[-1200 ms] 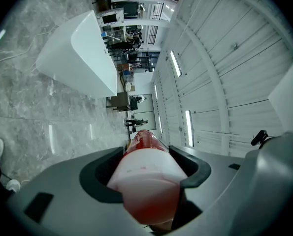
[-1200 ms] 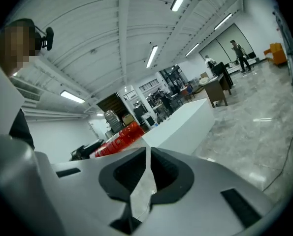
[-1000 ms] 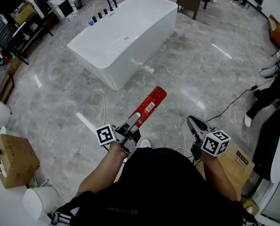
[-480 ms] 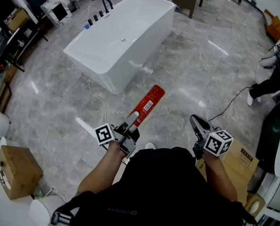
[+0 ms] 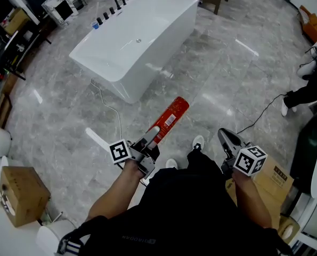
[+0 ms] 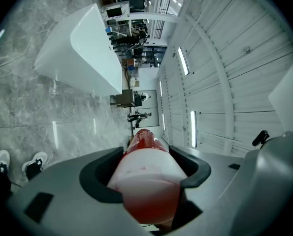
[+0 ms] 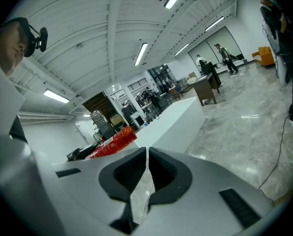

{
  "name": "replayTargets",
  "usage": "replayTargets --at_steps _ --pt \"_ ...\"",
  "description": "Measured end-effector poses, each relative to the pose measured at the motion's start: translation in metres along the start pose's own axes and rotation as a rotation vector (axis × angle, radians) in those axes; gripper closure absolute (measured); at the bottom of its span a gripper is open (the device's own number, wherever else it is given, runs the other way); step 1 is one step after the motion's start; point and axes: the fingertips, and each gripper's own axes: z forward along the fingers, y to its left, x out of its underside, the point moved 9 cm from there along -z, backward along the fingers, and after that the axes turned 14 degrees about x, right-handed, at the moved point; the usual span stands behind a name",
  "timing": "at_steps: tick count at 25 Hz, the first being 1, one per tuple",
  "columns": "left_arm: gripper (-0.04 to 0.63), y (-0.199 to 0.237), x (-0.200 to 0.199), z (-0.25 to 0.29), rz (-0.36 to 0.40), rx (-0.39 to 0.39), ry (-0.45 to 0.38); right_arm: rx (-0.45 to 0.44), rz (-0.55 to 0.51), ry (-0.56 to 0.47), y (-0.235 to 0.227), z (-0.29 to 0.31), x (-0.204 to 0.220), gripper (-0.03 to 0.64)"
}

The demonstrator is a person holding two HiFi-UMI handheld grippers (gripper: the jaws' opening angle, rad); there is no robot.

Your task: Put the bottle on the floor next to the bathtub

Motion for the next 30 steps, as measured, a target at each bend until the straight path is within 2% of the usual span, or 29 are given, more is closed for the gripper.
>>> replayTargets --at_steps 5,11,21,26,30 --pt "0.295 0.006 0.000 0.001 0.000 -0.012 -0.018 -0.022 -0.007 -0.009 -0.003 0.010 -0.002 0.577" --pt "0.295 0.017 -0.022 0.045 -0.002 -0.048 -0.053 -0.035 0.031 -0.002 -0.037 0.046 -0.032 0.577" --pt "0.295 0.031 -0.068 0.156 0.038 -0.039 -0.062 -0.074 0.051 -0.029 -0.099 0.118 -0.110 0.577" --pt "0.295 0.050 -0.086 0.228 0.061 -0.077 -0.061 -0.101 0.070 -0.038 -0.152 0.152 -0.157 0.577" --pt "0.295 0.072 -0.102 0.296 0.071 -0.076 -0.088 -0.114 0.069 -0.019 -0.206 0.187 -0.199 0.577"
